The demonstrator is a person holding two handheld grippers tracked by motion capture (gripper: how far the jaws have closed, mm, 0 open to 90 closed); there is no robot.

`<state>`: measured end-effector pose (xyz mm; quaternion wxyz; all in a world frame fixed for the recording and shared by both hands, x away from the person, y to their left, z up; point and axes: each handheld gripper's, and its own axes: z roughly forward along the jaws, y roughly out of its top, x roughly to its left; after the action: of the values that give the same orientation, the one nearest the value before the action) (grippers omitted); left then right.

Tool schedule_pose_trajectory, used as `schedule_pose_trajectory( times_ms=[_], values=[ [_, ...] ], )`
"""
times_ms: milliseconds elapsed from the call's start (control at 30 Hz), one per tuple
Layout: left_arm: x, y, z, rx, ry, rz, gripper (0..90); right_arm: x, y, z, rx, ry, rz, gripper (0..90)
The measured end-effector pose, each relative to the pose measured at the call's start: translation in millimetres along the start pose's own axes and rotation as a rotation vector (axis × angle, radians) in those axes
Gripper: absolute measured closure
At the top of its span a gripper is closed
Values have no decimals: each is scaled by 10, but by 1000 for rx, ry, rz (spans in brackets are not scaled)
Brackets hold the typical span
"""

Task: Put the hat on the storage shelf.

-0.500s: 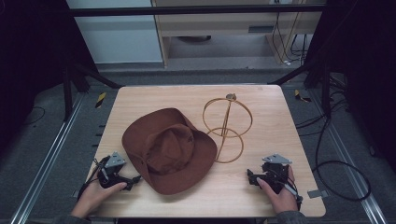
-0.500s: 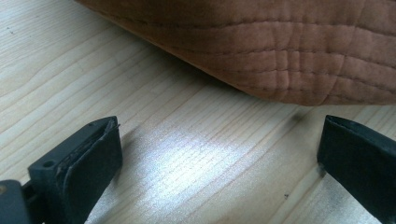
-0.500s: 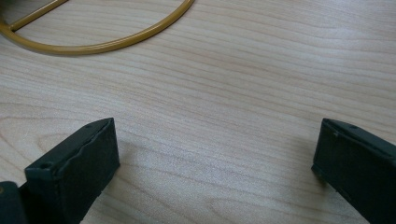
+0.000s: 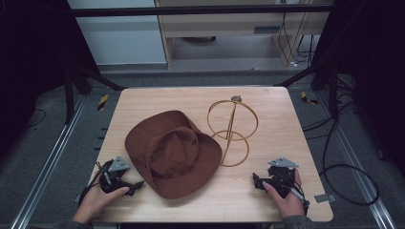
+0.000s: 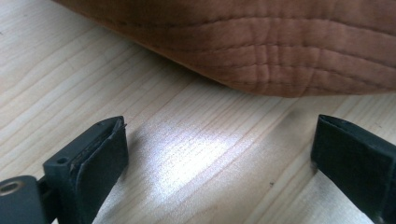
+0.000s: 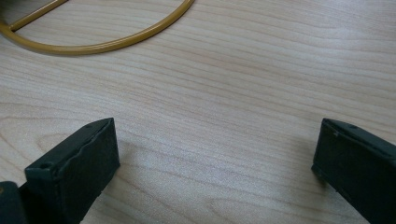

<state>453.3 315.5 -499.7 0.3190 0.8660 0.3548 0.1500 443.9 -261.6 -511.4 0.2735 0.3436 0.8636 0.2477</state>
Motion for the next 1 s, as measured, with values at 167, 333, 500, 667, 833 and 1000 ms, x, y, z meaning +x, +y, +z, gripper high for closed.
schedule_pose_trajectory(
  times_ms=[167, 333, 500, 667, 833, 1000],
  values=[
    [-28, 11, -78, -38, -10, 13, 39, 0, 0, 0, 0, 0, 0, 4],
    [-38, 9, -173, -85, -31, 13, 39, 0, 0, 0, 0, 0, 0, 4],
    [-45, 10, -213, -105, -40, 17, 37, 0, 0, 0, 0, 0, 0, 5],
    [-44, 8, -255, -123, -44, 19, 37, 0, 0, 0, 0, 0, 0, 4],
    [-48, 21, -305, -150, -49, 26, 37, 0, 0, 0, 0, 0, 0, 4],
    [-51, 67, -379, -186, -65, 30, 37, 0, 0, 0, 0, 0, 0, 5]
  ],
)
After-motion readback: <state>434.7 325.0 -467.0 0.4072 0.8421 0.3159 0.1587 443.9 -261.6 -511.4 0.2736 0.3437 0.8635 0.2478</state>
